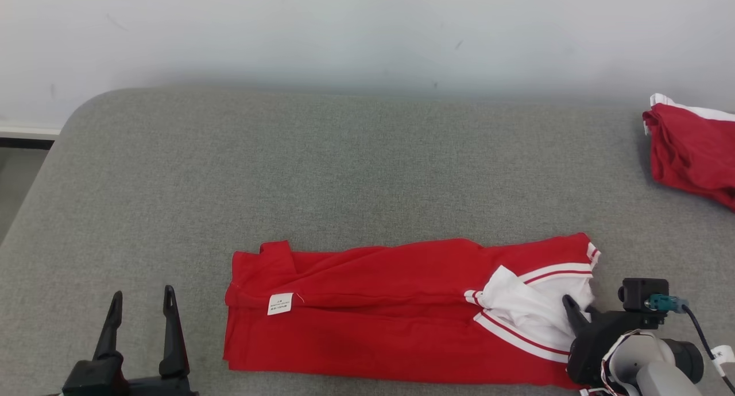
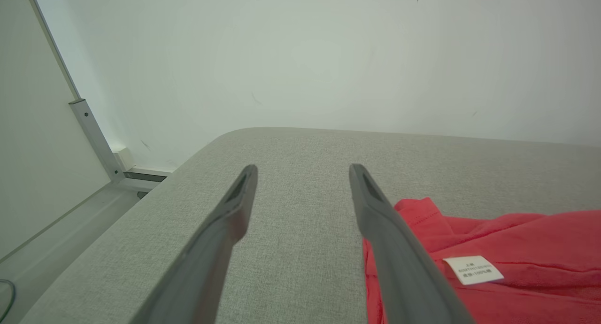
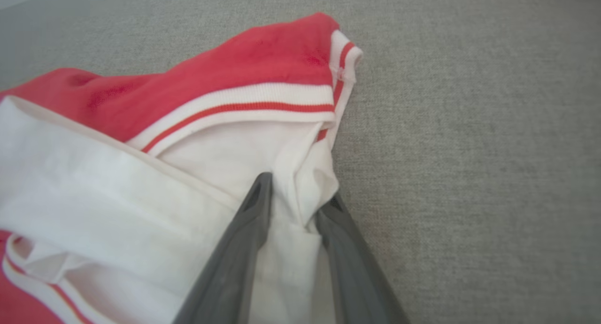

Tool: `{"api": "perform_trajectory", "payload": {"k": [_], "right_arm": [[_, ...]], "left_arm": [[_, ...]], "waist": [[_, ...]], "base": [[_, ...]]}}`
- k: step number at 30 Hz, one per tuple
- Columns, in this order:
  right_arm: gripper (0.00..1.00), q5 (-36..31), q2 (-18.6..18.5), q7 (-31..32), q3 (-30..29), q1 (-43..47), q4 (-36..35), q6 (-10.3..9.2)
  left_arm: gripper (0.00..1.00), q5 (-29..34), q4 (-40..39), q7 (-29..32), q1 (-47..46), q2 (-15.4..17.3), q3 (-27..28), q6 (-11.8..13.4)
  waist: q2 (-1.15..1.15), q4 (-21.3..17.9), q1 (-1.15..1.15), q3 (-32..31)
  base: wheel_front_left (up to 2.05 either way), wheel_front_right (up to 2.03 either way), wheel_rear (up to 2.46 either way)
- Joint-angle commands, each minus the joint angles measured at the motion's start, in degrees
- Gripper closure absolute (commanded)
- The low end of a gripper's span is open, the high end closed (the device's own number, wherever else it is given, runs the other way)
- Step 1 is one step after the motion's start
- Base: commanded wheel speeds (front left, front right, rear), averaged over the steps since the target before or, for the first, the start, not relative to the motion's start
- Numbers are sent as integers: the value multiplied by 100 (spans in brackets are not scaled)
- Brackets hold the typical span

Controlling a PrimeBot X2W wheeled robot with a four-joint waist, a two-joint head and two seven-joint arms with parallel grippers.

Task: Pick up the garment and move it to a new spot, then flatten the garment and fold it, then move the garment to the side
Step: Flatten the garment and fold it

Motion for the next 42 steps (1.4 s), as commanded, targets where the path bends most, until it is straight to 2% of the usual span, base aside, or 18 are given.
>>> {"api": "perform_trajectory", "payload": {"k": [1,8,14,18,25,33,37,42], "right_arm": [[100,85,-4,68,77,32,111,-14],[100,205,-446,-191,-66,-222,195,-16],[100,21,-1026,-278,-338,-255,200,-15],[100,-37,-1117,-275,-280,-295,-157,-14],[100,69,-755,-19,308,-86,-1662,-14],[100,125,-193,573,1025,464,-3546,-13],[100,112,133,749,1338,546,-3988,-13],[100,64,440,786,1675,427,-3920,-13]], "left_arm": [[0,50,13,-17,90,-44,26,6],[0,97,1,-18,224,-115,57,-40],[0,138,-3,-18,334,-167,97,-67],[0,119,-2,-18,410,-173,191,-55],[0,112,-48,-18,507,-217,296,-30],[0,135,-44,-18,365,-275,268,-99],[0,144,1,-18,250,-311,217,-146],[0,169,52,-18,136,-356,169,-192]], "waist": [[0,-21,0,-49],[0,-103,0,-182],[0,-178,0,-288],[0,-306,0,-335],[0,-566,0,-374],[0,-596,0,-322],[0,-500,0,-250],[0,-374,0,-190]], "base": [[0,0,0],[0,0,0],[0,0,0],[0,0,0],[0,0,0],[0,0,0],[0,0,0],[0,0,0]]}}
